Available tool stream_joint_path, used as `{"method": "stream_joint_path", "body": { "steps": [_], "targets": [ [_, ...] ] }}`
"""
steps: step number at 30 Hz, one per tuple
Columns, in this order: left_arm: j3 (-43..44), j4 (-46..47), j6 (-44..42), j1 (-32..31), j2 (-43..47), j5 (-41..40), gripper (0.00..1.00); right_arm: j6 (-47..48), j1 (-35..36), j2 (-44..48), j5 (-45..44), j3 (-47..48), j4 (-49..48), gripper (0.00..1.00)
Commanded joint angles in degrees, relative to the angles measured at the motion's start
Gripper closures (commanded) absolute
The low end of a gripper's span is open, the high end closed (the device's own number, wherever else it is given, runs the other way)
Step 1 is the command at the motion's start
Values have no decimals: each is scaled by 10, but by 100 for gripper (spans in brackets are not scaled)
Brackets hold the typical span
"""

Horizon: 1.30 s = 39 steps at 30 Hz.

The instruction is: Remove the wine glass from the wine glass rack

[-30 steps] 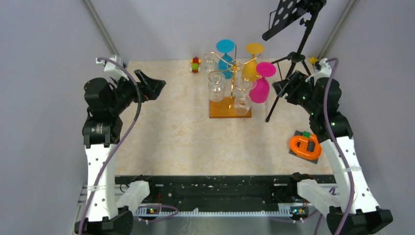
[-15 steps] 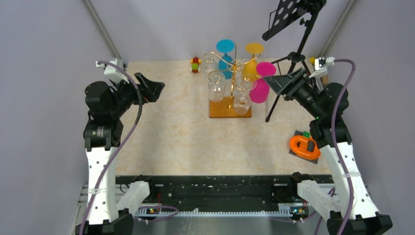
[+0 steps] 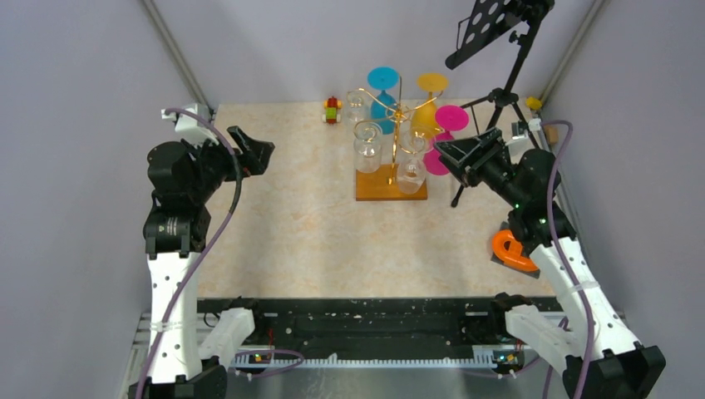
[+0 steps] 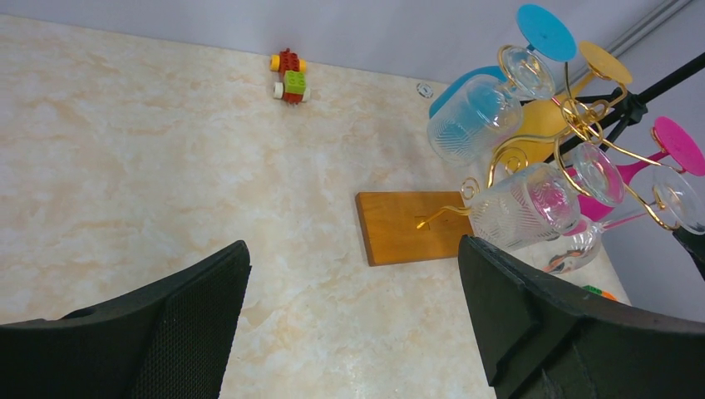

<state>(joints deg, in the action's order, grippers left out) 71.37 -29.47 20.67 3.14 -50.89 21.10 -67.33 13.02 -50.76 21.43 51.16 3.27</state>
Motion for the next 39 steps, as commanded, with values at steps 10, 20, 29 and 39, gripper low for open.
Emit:
{"method": "stream_joint_path", "body": {
  "steps": [10,20,29,39],
  "targets": [
    [-3,3,-9,-3,-1,-39,1,-62,50,-41,-77,12,-74,41],
    [-4,0,-12,-4,-5,-53,1,-55,63,-41,-142,21,-64,70],
    [-6,0,-16,-8,-9,-61,1,-58,64,-70,-118,35,-74,66],
    [-9,-3,-21,-10,-9,-66,1,-37,65,-77,-115,54,-51,84]
  ]
}}
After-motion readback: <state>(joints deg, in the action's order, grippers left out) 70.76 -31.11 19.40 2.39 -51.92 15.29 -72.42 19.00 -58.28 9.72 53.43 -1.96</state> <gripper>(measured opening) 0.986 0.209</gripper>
